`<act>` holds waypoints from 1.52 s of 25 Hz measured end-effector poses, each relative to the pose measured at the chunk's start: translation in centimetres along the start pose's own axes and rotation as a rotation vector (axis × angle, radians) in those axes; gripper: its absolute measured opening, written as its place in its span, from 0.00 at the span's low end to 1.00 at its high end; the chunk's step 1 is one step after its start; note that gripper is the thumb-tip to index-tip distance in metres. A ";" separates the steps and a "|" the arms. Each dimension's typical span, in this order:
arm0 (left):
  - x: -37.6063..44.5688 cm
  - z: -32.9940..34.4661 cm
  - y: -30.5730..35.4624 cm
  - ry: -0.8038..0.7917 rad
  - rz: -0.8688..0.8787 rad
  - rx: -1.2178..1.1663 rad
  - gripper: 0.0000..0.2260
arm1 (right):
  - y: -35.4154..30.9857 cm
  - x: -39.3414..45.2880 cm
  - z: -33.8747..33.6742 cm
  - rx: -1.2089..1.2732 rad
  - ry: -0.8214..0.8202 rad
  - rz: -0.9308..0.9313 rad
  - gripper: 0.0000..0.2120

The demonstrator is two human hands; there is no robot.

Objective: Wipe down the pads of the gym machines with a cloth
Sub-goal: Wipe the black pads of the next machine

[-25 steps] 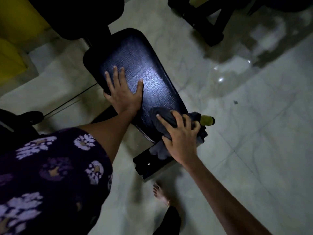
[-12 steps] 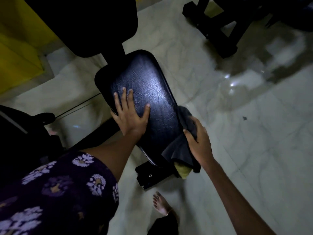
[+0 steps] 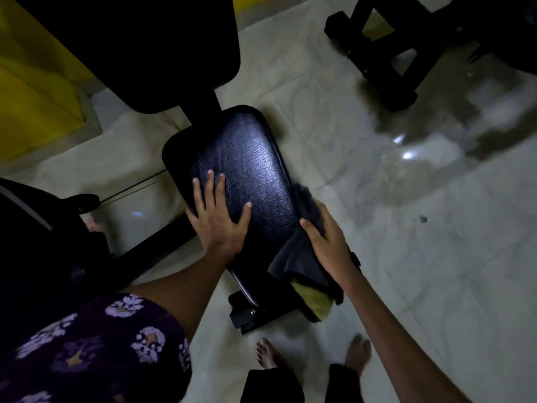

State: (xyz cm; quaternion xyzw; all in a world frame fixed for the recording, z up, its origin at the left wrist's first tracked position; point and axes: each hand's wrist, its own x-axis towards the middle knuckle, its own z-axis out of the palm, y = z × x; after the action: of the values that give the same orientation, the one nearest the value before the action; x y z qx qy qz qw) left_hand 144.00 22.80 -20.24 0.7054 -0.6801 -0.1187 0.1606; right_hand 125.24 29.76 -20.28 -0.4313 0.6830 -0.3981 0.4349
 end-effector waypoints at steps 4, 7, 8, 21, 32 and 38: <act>-0.1 -0.1 0.2 0.015 -0.008 0.013 0.34 | 0.6 -1.7 -1.2 0.161 -0.047 0.007 0.15; 0.0 -0.2 0.4 0.009 -0.024 0.036 0.34 | 0.3 3.5 0.1 0.088 -0.060 -0.007 0.18; -0.1 -0.3 0.4 0.002 -0.026 0.052 0.34 | 0.0 4.9 0.4 0.077 -0.066 -0.002 0.21; 0.6 1.8 6.7 0.024 -0.395 0.193 0.37 | 1.0 7.8 0.3 0.215 -0.259 0.057 0.22; 0.5 2.3 6.7 0.061 -0.393 0.199 0.36 | 2.0 5.5 -1.1 0.324 -0.329 0.095 0.18; 0.6 2.5 6.5 0.080 -0.387 0.223 0.35 | -4.8 18.6 3.4 0.160 -0.256 -0.088 0.31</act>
State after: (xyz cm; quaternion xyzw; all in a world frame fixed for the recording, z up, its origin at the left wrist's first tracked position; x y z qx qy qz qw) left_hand 137.04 21.88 -19.99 0.8402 -0.5342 -0.0432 0.0830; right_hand 124.94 10.32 -21.57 -0.4719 0.5684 -0.4119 0.5334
